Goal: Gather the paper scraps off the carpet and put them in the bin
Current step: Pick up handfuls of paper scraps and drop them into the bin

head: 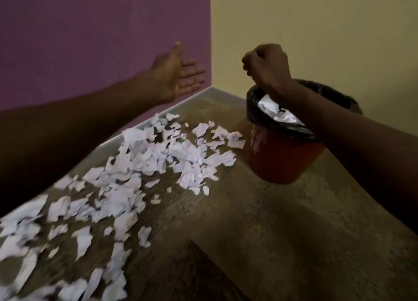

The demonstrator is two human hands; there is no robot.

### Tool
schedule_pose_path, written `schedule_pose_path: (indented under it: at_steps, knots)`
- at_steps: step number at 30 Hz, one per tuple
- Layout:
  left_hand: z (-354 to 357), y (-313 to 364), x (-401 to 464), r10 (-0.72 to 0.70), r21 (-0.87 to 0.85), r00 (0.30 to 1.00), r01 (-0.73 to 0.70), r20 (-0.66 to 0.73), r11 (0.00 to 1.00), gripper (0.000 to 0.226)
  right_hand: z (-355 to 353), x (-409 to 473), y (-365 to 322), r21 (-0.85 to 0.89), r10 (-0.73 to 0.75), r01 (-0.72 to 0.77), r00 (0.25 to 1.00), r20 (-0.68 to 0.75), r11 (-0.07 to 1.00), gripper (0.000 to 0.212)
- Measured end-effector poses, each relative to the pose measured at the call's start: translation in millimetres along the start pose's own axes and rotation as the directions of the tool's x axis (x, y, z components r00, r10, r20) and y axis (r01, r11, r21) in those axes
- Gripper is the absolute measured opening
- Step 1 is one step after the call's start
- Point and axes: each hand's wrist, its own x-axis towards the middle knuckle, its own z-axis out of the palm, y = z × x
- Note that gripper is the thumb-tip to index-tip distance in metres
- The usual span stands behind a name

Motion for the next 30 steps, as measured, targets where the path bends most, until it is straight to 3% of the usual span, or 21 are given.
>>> schedule_pose_path:
  at_steps: [5,10,16,23,27,28,30]
  knots:
    - [-88.1,7.8,-28.9,0.051,0.155,0.986,-0.027,-0.157,0.988,0.047,59.1,-14.7,-49.9,-0.017,-0.168,0.173,0.971,0.168,0.985,0.033]
    - [-170.0,-8.8,-67.0,0.019,0.325,0.970,0.063,-0.241,0.943,0.045,137.0,-36.2,-85.0,-0.054,-0.272,0.305,0.906,0.323,0.951,0.036]
    - [-244.0,-48.7,-106.2,-0.044,0.393,0.950,0.170,-0.310,0.904,0.043,228.8,-84.7,-89.8,-0.068,-0.323,0.438,0.749,0.579,0.896,0.036]
    - [-310.5,-135.7,-163.6,-0.164,0.452,0.948,0.277,-0.273,0.848,0.037,290.2,-180.0,-38.2,-0.097,-0.207,0.494,0.525,0.825,0.864,0.028]
    - [-332.0,-193.6,-206.4,-0.136,0.551,0.947,0.281,-0.290,0.786,0.029,304.9,-243.6,-0.9,-0.121,-0.046,0.573,0.268,0.962,0.811,0.026]
    - [-335.4,-206.7,-217.4,-0.106,0.588,0.947,0.274,-0.304,0.761,0.029,306.2,-255.8,7.3,-0.143,0.004,0.579,0.234,0.972,0.803,0.029]
    - [-342.0,-233.6,-237.6,-0.047,0.630,0.945,0.253,-0.324,0.734,0.033,307.2,-276.3,23.6,-0.219,0.092,0.548,0.250,0.964,0.807,0.031]
